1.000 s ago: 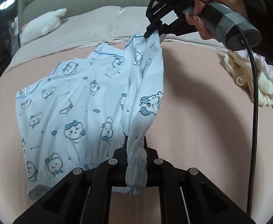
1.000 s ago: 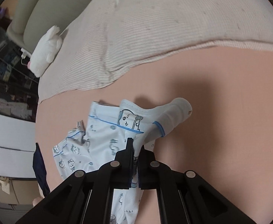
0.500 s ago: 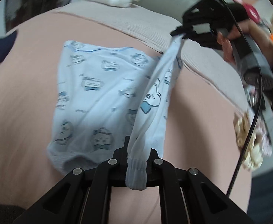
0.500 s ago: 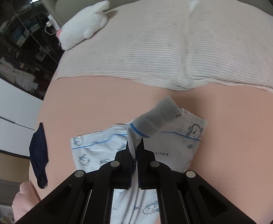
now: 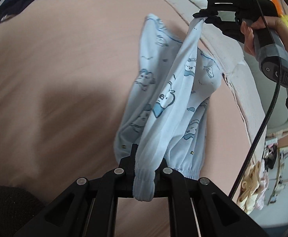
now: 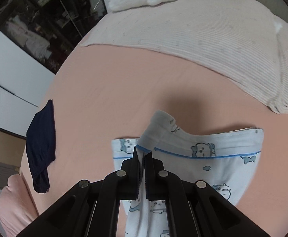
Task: Fold clothes
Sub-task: 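Lift the shorts leg with the left gripper and fold it over the other leg, then release the folded shorts with both grippers and pull back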
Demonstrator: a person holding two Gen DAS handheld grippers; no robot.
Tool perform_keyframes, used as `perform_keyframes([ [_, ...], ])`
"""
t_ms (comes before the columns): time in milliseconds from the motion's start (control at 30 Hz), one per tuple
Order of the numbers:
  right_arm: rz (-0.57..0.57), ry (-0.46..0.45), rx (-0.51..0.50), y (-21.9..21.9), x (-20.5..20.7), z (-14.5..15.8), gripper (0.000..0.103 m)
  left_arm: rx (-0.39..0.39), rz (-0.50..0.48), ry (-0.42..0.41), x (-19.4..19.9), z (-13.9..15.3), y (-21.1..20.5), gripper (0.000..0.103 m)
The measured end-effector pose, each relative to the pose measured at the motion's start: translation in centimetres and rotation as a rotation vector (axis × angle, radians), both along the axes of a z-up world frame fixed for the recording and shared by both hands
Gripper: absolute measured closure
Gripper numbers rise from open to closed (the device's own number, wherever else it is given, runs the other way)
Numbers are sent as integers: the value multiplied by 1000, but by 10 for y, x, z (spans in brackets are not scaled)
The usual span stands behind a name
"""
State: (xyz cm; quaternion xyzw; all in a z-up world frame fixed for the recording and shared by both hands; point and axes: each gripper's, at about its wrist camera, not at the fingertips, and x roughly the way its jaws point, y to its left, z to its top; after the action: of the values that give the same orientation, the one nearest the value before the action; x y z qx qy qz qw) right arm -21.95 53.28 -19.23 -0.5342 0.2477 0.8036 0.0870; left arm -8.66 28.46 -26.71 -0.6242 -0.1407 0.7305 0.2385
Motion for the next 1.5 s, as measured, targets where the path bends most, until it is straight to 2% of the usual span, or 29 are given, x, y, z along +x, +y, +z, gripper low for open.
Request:
perform_keyframes([
  [133,44,-110,41,-23,-24,-31,101,-8,16,-118,-8,-20,-2,92],
  [200,36,-158,11,-25,-27,-45,97,19,45,-171,-11,-26,-6,91],
  [267,34,-169,-34,-26,-27,-51,73,44,63,-205,-14,-28,-10,88],
  [300,30,-163,-38,-25,-26,-50,48,47,68,-212,-14,-27,-11,87],
  [333,19,-152,-26,-24,-23,-45,33,43,74,-210,-13,-25,-11,84],
  [367,7,-132,-22,-22,-19,-40,31,38,73,-206,-12,-22,-10,79],
  [400,-2,-106,-35,-19,-15,-33,31,34,69,-205,-11,-20,-10,74],
  [433,-9,-94,-53,-16,-11,-27,30,30,65,-204,-10,-18,-9,55],
  [467,-16,-82,-69,-12,-7,-21,30,27,62,-204,-9,-15,-8,31],
  [500,-24,-74,-76,-9,0,-14,29,33,68,-206,-8,-13,-9,24],
  [533,-31,-66,-83,-7,7,-6,29,49,76,-211,-7,-11,-10,22],
  [633,-53,-41,-104,2,27,16,29,59,81,-210,-4,0,-11,22],
  [733,-70,-7,-119,11,52,40,29,35,75,-150,5,18,-11,22],
  [933,-85,47,-114,23,100,77,27,-55,86,-50,22,46,-22,22],
  [1067,-90,71,-132,30,133,93,27,-122,74,-38,42,49,-31,22],
  [1233,-63,85,-118,29,166,105,27,-168,26,-28,39,47,-17,22],
  [1300,-44,90,-91,28,178,108,27,-180,-22,-4,33,50,-10,22],
  [1367,-16,99,-38,27,194,109,27,-215,-131,44,25,57,2,22],
  [1433,21,109,47,23,211,109,27,-224,-309,137,18,68,17,22],
  [1500,77,116,143,16,227,105,27,-285,-498,285,16,81,29,22],
])
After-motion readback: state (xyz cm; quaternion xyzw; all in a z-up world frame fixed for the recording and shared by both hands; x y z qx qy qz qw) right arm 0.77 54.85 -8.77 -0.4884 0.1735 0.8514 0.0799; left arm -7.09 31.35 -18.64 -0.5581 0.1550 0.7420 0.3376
